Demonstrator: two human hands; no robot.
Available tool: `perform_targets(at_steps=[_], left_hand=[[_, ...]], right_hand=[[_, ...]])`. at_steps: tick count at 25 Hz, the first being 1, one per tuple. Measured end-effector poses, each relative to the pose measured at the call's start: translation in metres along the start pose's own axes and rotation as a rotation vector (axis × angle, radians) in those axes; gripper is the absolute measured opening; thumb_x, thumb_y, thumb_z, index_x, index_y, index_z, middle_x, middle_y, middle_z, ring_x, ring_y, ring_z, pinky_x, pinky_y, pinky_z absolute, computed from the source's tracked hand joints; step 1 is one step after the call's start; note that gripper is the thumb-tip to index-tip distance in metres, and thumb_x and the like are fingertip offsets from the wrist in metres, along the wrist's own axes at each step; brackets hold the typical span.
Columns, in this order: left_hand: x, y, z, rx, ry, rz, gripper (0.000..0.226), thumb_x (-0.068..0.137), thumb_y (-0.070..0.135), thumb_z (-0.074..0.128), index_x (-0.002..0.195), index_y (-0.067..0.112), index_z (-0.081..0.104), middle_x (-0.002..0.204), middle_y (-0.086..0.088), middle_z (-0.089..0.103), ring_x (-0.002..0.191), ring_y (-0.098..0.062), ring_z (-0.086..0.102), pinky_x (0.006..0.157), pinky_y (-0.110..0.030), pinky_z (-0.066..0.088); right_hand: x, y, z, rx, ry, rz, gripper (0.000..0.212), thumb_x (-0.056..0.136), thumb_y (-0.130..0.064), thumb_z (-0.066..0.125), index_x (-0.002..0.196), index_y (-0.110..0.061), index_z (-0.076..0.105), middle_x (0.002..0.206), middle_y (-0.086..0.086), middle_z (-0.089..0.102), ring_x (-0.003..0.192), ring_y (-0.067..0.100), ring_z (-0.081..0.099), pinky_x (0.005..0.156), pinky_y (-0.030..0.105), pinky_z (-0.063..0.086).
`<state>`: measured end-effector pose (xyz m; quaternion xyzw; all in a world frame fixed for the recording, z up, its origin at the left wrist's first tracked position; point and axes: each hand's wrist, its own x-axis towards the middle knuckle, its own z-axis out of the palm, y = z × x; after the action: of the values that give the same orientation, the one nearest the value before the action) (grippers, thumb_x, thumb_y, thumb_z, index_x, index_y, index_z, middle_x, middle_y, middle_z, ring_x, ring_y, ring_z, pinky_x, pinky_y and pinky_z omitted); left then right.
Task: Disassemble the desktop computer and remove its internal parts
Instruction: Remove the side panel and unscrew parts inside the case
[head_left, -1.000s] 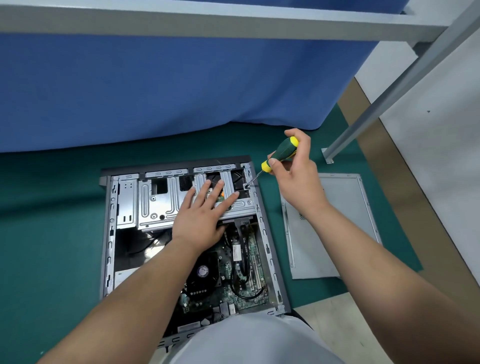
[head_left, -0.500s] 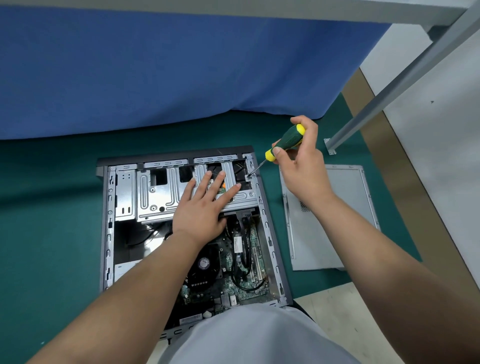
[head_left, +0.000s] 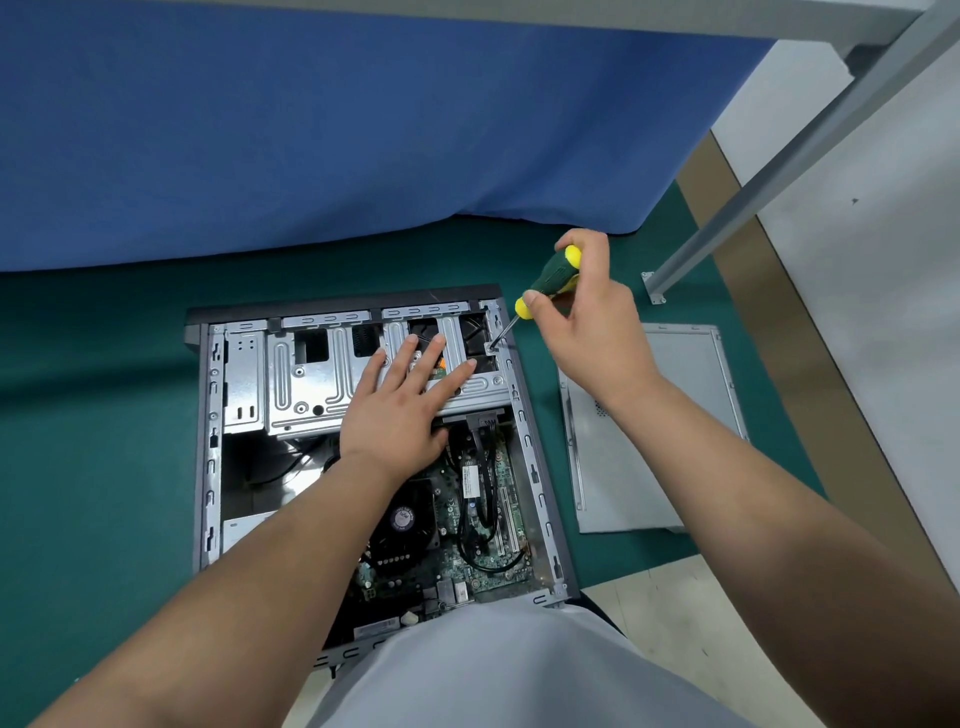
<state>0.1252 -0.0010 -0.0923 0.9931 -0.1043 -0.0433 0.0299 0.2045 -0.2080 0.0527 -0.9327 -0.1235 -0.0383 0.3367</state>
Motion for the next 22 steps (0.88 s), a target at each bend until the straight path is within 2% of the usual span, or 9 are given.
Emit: perform_targets(at_steps=[3, 6, 8, 11, 14, 16, 19, 21, 22], left_hand=[[0.000, 0.000, 0.002, -0.006, 0.011, -0.003, 0.093, 0.094, 0.060, 0.050, 0.156, 0.052, -0.019, 0.172, 0.003, -0.013, 0.159, -0.025, -0.009, 0.127, -0.051, -0.003], [0.000, 0.003, 0.004, -0.015, 0.021, -0.023, 0.092, 0.092, 0.062, 0.051, 0.157, 0.051, -0.014, 0.173, 0.002, -0.010, 0.159, -0.026, -0.006, 0.127, -0.052, -0.003], [0.002, 0.012, 0.005, -0.007, 0.023, -0.056, 0.092, 0.091, 0.063, 0.056, 0.158, 0.048, -0.004, 0.173, -0.002, -0.005, 0.159, -0.031, -0.002, 0.125, -0.057, -0.001], [0.011, 0.030, 0.005, 0.000, 0.001, -0.121, 0.091, 0.088, 0.058, 0.065, 0.155, 0.041, 0.008, 0.172, -0.010, 0.002, 0.157, -0.041, 0.002, 0.121, -0.066, -0.001], [0.015, 0.034, 0.007, 0.043, -0.016, -0.129, 0.093, 0.090, 0.062, 0.059, 0.158, 0.040, -0.001, 0.172, -0.012, -0.001, 0.156, -0.044, -0.001, 0.119, -0.070, -0.005], [0.014, 0.032, 0.009, 0.056, -0.009, -0.123, 0.092, 0.092, 0.064, 0.054, 0.158, 0.040, -0.006, 0.172, -0.012, -0.003, 0.156, -0.045, -0.004, 0.118, -0.070, -0.005], [0.013, 0.033, 0.008, 0.054, -0.015, -0.115, 0.091, 0.093, 0.065, 0.051, 0.158, 0.040, -0.008, 0.172, -0.012, -0.004, 0.156, -0.045, -0.006, 0.117, -0.071, -0.006], [0.013, 0.033, 0.008, 0.051, -0.014, -0.112, 0.091, 0.093, 0.064, 0.051, 0.158, 0.040, -0.007, 0.172, -0.012, -0.003, 0.156, -0.045, -0.004, 0.117, -0.071, -0.005], [0.013, 0.032, 0.008, 0.051, -0.013, -0.110, 0.091, 0.093, 0.064, 0.052, 0.159, 0.040, -0.006, 0.172, -0.012, -0.002, 0.156, -0.045, -0.004, 0.117, -0.071, -0.005]], right_hand=[[0.010, -0.017, -0.004, -0.378, 0.025, -0.015, 0.041, 0.095, -0.054, 0.057, 0.113, -0.023, 0.039, 0.075, 0.003, 0.063, 0.069, 0.038, 0.059, 0.065, 0.044, 0.054], [0.026, -0.029, -0.009, -0.689, 0.082, 0.016, 0.052, 0.097, -0.073, 0.035, 0.097, -0.020, 0.041, 0.070, 0.007, 0.056, 0.064, 0.036, 0.049, 0.055, 0.037, 0.039], [0.033, -0.033, -0.014, -0.750, 0.033, -0.006, 0.047, 0.100, -0.066, 0.037, 0.094, -0.019, 0.041, 0.070, 0.006, 0.052, 0.065, 0.035, 0.048, 0.055, 0.035, 0.034], [0.043, -0.037, -0.020, -0.733, -0.130, -0.090, 0.037, 0.100, -0.052, 0.044, 0.106, -0.017, 0.052, 0.074, 0.006, 0.051, 0.072, 0.036, 0.051, 0.058, 0.037, 0.037], [0.056, -0.039, -0.038, -0.618, -0.416, -0.302, 0.028, 0.094, -0.036, 0.051, 0.117, -0.020, 0.054, 0.097, 0.004, 0.058, 0.087, 0.030, 0.056, 0.068, 0.037, 0.039], [0.061, -0.039, -0.048, -0.599, -0.538, -0.332, 0.036, 0.093, -0.037, 0.051, 0.127, -0.027, 0.055, 0.108, 0.000, 0.055, 0.092, 0.026, 0.055, 0.073, 0.035, 0.040], [0.055, -0.039, -0.046, -0.820, -0.374, -0.227, 0.049, 0.100, -0.066, 0.030, 0.129, -0.034, 0.054, 0.089, -0.002, 0.054, 0.085, 0.032, 0.056, 0.069, 0.038, 0.044], [0.052, -0.039, -0.040, -0.861, -0.290, -0.328, 0.045, 0.104, -0.059, 0.029, 0.124, -0.027, 0.052, 0.090, 0.003, 0.061, 0.079, 0.033, 0.055, 0.066, 0.038, 0.044], [0.051, -0.038, -0.040, -0.752, -0.341, -0.367, 0.037, 0.104, -0.050, 0.038, 0.127, -0.024, 0.050, 0.101, 0.005, 0.063, 0.083, 0.032, 0.056, 0.069, 0.039, 0.045]])
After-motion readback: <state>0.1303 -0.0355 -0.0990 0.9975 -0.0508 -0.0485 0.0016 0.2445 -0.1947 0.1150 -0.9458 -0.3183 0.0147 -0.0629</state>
